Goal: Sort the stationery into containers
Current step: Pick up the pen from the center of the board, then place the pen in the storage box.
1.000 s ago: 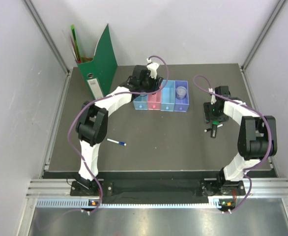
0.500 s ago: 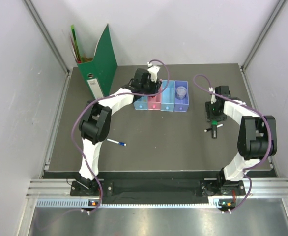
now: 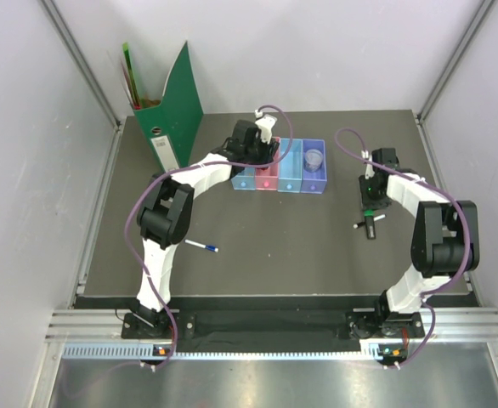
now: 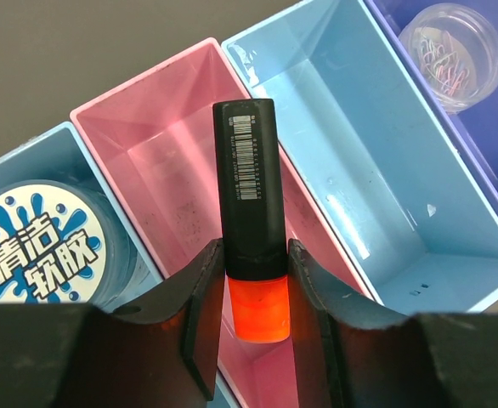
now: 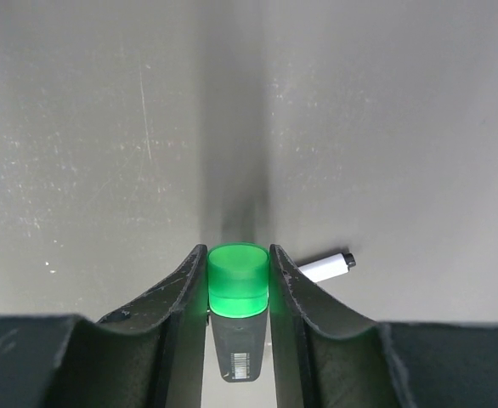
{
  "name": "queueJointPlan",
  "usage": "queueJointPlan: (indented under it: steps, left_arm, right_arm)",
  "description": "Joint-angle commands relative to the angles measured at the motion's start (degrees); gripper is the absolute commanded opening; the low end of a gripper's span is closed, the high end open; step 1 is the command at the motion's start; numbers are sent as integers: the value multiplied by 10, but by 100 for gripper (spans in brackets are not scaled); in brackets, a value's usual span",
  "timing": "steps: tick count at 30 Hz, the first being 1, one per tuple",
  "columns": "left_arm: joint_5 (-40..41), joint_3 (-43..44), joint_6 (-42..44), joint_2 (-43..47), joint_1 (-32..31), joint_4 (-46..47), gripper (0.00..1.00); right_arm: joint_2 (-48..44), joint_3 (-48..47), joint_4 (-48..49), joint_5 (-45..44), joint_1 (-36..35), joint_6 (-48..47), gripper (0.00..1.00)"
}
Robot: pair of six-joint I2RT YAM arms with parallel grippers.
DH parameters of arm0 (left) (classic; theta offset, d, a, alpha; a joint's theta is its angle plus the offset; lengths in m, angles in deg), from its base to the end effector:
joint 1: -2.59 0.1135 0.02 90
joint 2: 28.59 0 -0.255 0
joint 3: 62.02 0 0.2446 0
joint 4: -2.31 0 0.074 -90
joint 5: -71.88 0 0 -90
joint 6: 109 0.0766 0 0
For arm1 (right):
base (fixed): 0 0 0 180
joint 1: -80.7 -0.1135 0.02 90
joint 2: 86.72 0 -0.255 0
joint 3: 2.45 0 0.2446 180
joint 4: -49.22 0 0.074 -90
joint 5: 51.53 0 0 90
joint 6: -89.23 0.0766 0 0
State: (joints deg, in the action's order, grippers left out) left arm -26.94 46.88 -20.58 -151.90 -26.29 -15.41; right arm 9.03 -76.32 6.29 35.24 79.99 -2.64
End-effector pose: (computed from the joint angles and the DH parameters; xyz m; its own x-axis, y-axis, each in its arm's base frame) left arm 0.4529 -0.2632 0.1861 -0.4818 0.2346 -0.8443 0.5779 0.8093 -0.1049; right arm 0.3366 -0.0001 0.1399 -0.9047 -0.0438 -0.4237 -0.0179 0.9977 -0.0648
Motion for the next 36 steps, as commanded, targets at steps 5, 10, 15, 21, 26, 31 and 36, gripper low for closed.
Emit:
queueJointPlan:
  steps: [5, 10, 15, 21, 26, 31, 36]
  left_arm:
    - [1, -7, 1, 22, 0, 26, 55]
    - [-5, -14, 2, 43, 0, 18, 64]
    - [-15, -28, 10, 75, 1, 3, 65]
    - [-44, -67, 43, 150, -4, -21, 65]
    - [-56, -122, 115, 219, -34, -38, 65]
    - [-46, -159, 170, 258, -72, -46, 65]
    - [-43, -159, 200, 266, -102, -47, 65]
  right_arm:
    - [-42, -7, 5, -3, 3, 5, 13]
    - [-64, -13, -10, -4, 3, 5, 12]
    - [-100, -32, -25, -5, 3, 8, 12]
    - [-124, -99, -37, -6, 3, 11, 12]
    - [-121, -167, -39, -6, 3, 15, 13]
    - [-108, -230, -41, -2, 4, 15, 13]
    - [-87, -291, -39, 6, 3, 40, 13]
